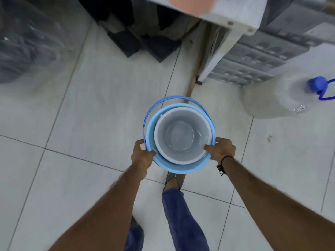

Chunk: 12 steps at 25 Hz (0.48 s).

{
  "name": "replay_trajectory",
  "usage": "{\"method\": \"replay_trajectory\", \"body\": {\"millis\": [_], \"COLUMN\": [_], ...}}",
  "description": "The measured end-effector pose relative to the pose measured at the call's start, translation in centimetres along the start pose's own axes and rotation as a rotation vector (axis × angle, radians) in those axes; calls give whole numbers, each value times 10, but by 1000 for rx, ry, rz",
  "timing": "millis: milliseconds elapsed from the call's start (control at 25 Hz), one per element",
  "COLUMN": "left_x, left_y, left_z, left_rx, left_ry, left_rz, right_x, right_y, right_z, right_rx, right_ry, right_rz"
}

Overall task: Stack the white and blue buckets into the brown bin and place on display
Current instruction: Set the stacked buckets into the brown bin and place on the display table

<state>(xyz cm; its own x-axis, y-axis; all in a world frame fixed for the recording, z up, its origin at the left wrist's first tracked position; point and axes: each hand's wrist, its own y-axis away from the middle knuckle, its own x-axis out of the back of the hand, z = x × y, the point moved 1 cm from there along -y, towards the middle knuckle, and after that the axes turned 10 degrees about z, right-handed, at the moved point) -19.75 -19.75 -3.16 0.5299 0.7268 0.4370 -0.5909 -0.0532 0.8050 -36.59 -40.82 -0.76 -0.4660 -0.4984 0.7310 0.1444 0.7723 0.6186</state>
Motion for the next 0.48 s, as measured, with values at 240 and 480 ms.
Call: {"method": "replay_trajectory", "body": {"millis": [240, 480], "left_x": [-55, -78], "left_y": [-16, -11], "left_z": [-75, -90], "left_rx": [260, 307], "left_ry": [132, 416], "left_rz": [-17, -283], "right_x": [-52, -84], "right_y": [-48, -66], "right_z": [32, 53], "right_rx": [41, -467], "right_ry": [59, -193], "right_rz": [80, -274]}}
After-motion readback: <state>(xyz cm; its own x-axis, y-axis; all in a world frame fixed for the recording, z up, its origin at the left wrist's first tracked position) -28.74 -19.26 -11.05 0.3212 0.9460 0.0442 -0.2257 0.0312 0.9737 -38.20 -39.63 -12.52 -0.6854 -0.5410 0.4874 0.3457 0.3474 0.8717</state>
